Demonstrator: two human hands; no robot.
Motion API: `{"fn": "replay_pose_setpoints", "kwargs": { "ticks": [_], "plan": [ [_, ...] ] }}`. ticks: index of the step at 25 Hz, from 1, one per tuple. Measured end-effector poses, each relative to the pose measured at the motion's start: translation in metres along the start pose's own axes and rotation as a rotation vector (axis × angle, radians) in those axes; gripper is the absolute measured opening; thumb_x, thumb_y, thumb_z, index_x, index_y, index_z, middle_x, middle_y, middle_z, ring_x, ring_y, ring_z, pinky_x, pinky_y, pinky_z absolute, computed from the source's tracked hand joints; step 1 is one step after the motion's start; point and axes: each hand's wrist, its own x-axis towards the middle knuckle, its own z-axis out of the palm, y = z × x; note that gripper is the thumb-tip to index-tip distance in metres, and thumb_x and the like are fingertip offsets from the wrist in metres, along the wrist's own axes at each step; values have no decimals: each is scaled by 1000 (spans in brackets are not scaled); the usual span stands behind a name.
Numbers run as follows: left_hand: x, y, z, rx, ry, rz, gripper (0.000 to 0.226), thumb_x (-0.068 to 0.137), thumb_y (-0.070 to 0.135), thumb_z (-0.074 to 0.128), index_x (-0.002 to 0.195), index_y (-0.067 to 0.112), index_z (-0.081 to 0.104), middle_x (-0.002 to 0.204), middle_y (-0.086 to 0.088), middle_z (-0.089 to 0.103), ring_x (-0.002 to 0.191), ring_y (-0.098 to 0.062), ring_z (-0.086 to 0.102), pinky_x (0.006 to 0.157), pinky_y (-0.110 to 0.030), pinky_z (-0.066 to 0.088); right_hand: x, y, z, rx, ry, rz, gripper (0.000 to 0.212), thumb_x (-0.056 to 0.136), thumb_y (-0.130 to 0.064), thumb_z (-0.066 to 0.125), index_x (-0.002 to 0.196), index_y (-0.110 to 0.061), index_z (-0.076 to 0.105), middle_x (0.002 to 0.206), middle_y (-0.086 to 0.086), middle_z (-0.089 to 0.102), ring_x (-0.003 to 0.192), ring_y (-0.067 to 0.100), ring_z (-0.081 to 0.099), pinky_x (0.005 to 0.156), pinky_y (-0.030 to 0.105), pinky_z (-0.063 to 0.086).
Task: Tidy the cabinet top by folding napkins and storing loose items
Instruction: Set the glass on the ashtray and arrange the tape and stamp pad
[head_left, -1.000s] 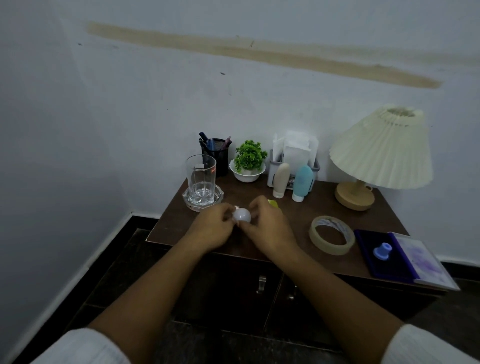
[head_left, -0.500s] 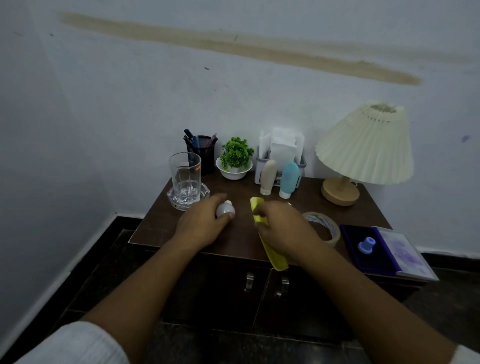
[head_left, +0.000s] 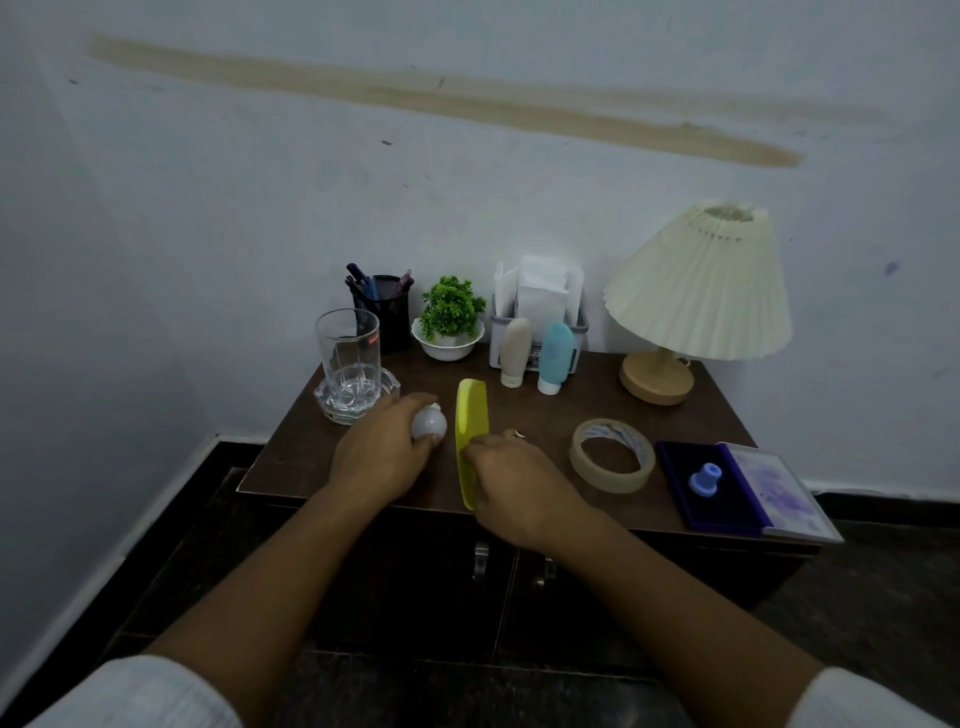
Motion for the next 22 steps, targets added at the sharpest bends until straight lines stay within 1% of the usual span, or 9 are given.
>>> {"fn": "replay_pose_setpoints", "kwargs": {
  "ticks": [3,5,7,9,12,15,16,20,22],
  "plan": [
    [-1,10,-7,97,30,-12,58,92,42,63,146,35,42,141,-4,48,126,-26,53,92,-45,50,-11,8,-10,126,35,8,43,91,-20,58,133,-10,53,136,10,52,122,30,51,99,47,49],
    [-3,24,-15,129,105,22,56,94,42,62,146,33,44,136,-4,49,120,-25,56,86,-42,50,-23,20,-23,150,154,88,37,96,-27,57,131,-15,54,130,6,53,117,25,54,95,45,51],
    [-5,40,-17,48,148,101,48,93,41,63,139,32,52,125,0,55,111,-21,60,83,-39,52,-37,37,-33,48,231,229,30,98,-31,56,125,-18,56,123,4,55,108,23,58,88,42,54],
    [-6,57,-9,-36,112,170,40,90,41,66,129,33,60,114,5,58,104,-16,62,82,-36,52,-51,52,-32,1,146,393,30,97,-29,58,125,-18,56,127,6,54,107,22,58,88,38,55],
    [-9,79,10,-64,-4,231,35,91,38,67,125,31,64,116,9,60,103,-9,59,82,-29,46,-55,67,-23,-10,-21,517,50,92,-22,66,140,-17,51,146,9,46,124,27,54,101,42,52],
    [-10,91,24,-81,-59,264,34,91,38,67,124,30,64,120,8,60,94,-8,59,86,-36,54,-50,76,-23,9,-145,561,58,94,-18,62,149,-20,42,151,11,45,134,31,48,109,45,46],
    [-10,93,26,-74,-64,263,34,90,39,67,123,30,64,120,8,60,93,-9,60,85,-39,55,-50,79,-22,39,-156,551,61,95,-17,62,151,-24,40,152,10,45,137,31,46,111,46,44],
    [-10,93,28,-44,-43,245,30,90,37,65,120,32,65,117,9,61,101,-12,62,86,-40,54,-55,73,-9,87,185,315,42,97,-13,53,136,-28,56,137,6,58,129,33,50,103,44,48],
    [-8,89,26,-30,-7,217,30,91,36,65,120,30,66,117,7,62,105,-13,62,86,-34,52,-44,66,-3,129,200,251,36,98,-12,50,130,-25,61,131,8,61,124,36,51,98,44,46]
  ]
}}
